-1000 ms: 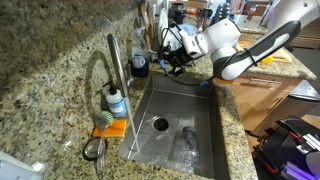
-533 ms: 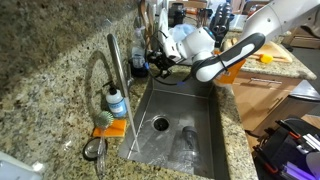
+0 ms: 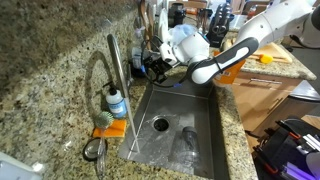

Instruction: Close the faucet

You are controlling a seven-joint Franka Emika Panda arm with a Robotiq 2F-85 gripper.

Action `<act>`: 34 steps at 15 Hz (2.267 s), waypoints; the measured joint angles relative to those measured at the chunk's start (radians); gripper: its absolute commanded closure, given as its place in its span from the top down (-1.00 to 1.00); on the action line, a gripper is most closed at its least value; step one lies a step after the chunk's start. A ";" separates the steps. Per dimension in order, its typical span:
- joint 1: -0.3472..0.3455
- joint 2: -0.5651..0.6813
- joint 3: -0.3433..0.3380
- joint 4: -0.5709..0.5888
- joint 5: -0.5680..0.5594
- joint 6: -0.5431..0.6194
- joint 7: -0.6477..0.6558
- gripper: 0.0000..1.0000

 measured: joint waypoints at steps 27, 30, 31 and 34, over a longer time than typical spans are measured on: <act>0.154 0.184 -0.009 0.317 -0.046 0.314 -0.055 1.00; 0.167 0.179 -0.028 0.330 -0.040 0.314 -0.056 1.00; 0.169 0.180 -0.029 0.332 -0.040 0.314 -0.055 1.00; 0.169 0.181 -0.029 0.332 -0.040 0.314 -0.055 1.00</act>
